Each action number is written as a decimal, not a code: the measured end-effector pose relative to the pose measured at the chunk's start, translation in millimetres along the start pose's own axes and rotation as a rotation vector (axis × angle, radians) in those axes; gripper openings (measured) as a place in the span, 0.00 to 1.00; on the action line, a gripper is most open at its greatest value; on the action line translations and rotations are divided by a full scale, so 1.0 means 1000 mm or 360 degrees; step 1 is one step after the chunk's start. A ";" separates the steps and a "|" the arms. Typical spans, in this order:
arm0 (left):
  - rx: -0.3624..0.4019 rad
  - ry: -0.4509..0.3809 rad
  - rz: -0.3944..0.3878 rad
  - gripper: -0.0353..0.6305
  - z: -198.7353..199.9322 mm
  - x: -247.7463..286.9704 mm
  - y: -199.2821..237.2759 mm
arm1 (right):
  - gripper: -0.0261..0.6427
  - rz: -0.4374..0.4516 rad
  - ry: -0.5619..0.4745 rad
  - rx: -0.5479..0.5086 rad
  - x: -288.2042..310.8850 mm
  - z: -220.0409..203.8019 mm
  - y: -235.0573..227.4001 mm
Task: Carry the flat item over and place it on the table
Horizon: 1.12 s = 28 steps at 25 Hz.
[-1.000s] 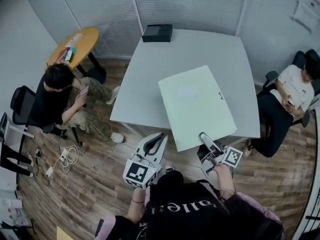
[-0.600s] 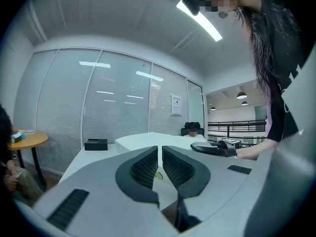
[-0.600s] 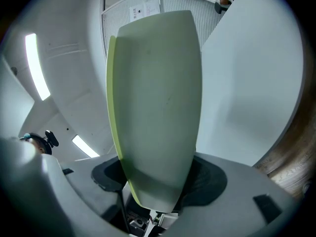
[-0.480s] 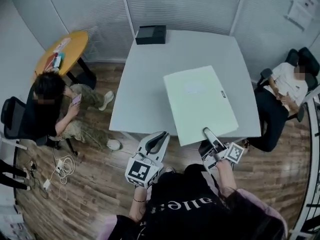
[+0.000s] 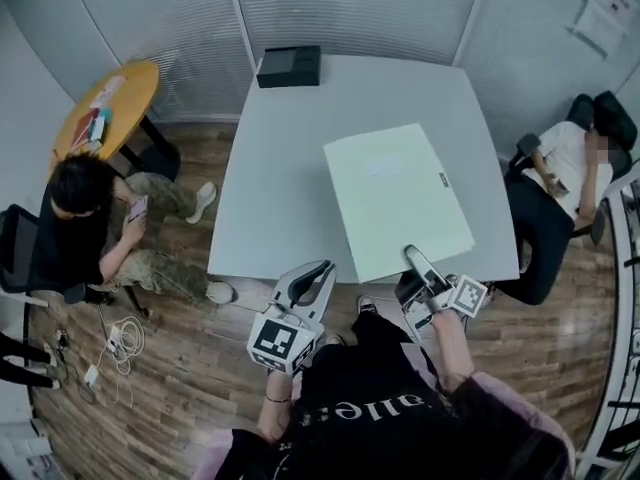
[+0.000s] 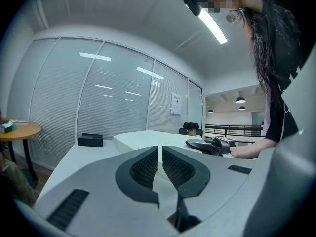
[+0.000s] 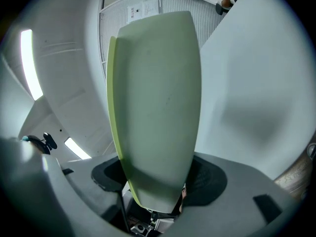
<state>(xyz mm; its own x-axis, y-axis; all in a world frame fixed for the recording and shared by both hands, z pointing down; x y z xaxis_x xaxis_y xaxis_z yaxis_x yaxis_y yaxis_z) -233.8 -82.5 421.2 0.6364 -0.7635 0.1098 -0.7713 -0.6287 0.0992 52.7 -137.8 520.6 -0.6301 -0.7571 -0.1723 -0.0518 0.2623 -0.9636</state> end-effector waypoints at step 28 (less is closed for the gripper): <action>-0.0029 0.0115 0.0249 0.12 0.025 0.094 0.057 | 0.50 -0.0412 0.0071 0.0236 0.126 0.122 -0.127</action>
<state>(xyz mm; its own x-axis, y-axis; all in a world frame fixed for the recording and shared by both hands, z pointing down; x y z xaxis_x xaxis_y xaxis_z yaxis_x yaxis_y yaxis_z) -218.5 -193.9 413.0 0.5082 -0.8387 0.1958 -0.8610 -0.4999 0.0934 74.4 -340.1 596.1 -0.6444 -0.7595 0.0893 -0.1039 -0.0287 -0.9942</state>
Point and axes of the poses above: the fingertips, and each gripper's own axes: x forward along the fingers, y to its left, z out of its top, the point moved 10 cm from there along -x, backward along the fingers, and after that the axes turned 3 degrees about -y, right-handed, at the moved point
